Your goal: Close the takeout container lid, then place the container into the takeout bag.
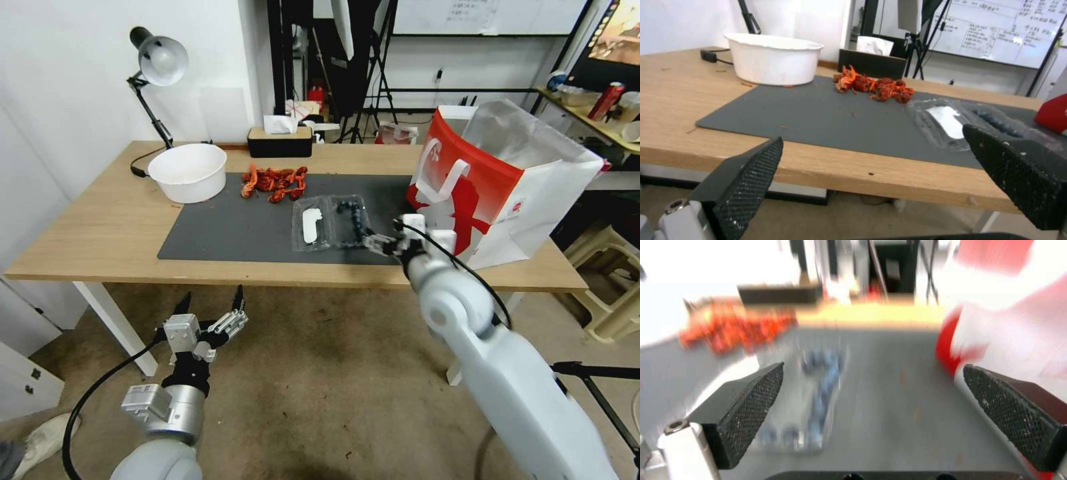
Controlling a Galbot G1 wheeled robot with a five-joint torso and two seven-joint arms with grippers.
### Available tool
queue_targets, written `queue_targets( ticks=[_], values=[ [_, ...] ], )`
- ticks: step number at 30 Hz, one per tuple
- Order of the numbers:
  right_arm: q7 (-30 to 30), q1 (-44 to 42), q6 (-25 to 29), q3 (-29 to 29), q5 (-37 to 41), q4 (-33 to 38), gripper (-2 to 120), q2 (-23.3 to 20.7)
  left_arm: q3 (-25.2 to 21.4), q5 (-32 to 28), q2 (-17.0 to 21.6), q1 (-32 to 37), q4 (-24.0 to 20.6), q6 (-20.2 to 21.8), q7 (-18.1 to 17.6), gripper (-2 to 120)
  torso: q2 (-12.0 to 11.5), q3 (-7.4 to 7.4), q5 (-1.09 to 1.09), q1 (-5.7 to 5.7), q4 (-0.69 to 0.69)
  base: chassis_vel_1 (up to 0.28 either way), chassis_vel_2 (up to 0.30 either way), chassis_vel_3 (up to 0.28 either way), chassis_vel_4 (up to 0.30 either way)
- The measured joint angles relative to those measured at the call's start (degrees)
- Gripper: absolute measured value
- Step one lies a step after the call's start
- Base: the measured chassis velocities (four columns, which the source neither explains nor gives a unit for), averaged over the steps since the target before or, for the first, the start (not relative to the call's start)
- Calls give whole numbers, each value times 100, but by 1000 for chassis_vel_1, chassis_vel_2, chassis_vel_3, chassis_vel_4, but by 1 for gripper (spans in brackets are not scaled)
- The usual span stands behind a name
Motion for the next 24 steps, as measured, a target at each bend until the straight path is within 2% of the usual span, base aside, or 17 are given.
queue_targets(
  ticks=[1,3,4,5,8,9,12,14,16,17,19,20,22,23,24],
  values=[
    [0,0,0,0,0,0,100,0,0,0,0,0,0,0,0,100,0,0,0,0,0,0,0,0,0],
    [-712,-420,950,320,-389,5,100,-15,47,-67,32,-46,19,16,0,100,0,0,4,0,0,0,0,0,0],
    [-946,-577,1331,450,-492,-13,100,-19,78,-91,39,-62,29,16,7,100,0,0,0,0,1,0,0,0,0],
    [-946,-577,1331,450,-492,-13,100,-19,78,-91,39,-62,29,16,7,100,0,0,0,0,1,0,0,0,0],
    [-1443,-1035,2213,686,-696,-88,100,30,196,-180,44,-92,28,15,37,100,0,0,2,0,2,0,0,0,0],
    [-1443,-1035,2213,686,-696,-88,100,30,196,-180,44,-92,28,15,37,100,0,0,2,0,2,0,0,0,0],
    [-1759,-1478,2861,924,-927,-127,100,201,313,-303,80,-155,28,14,59,100,0,0,2,0,1,0,0,0,0],
    [-1830,-1617,3036,987,-994,-128,100,270,369,-406,104,-186,28,10,81,100,0,0,2,0,1,0,0,0,0],
    [-1908,-1868,3308,1093,-1132,-128,100,418,516,-818,154,-273,-19,4,132,100,0,0,1,0,-1,0,0,0,0],
    [-1908,-1868,3308,1093,-1132,-128,100,418,516,-818,154,-273,-19,4,132,100,0,0,1,0,-1,0,0,0,0],
    [-1957,-1913,3426,1027,-1217,-199,100,505,623,-1336,146,-317,-128,-24,110,100,0,0,1,0,1,0,0,0,0],
    [-1957,-1913,3426,1027,-1217,-199,100,505,623,-1336,146,-317,-128,-24,110,100,0,0,1,0,1,0,0,0,0],
    [-1998,-1906,3457,897,-1253,-270,100,545,754,-2179,136,-479,-264,-37,-116,100,0,1,4,0,6,0,0,0,0],
    [-1998,-1906,3457,897,-1253,-270,100,545,754,-2179,136,-479,-264,-37,-116,100,0,1,4,0,6,0,0,0,0],
    [-2012,-1974,3475,897,-1284,-270,100,560,866,-2624,174,-702,-267,-32,-260,100,0,1,1,0,5,0,0,0,0]
  ],
)
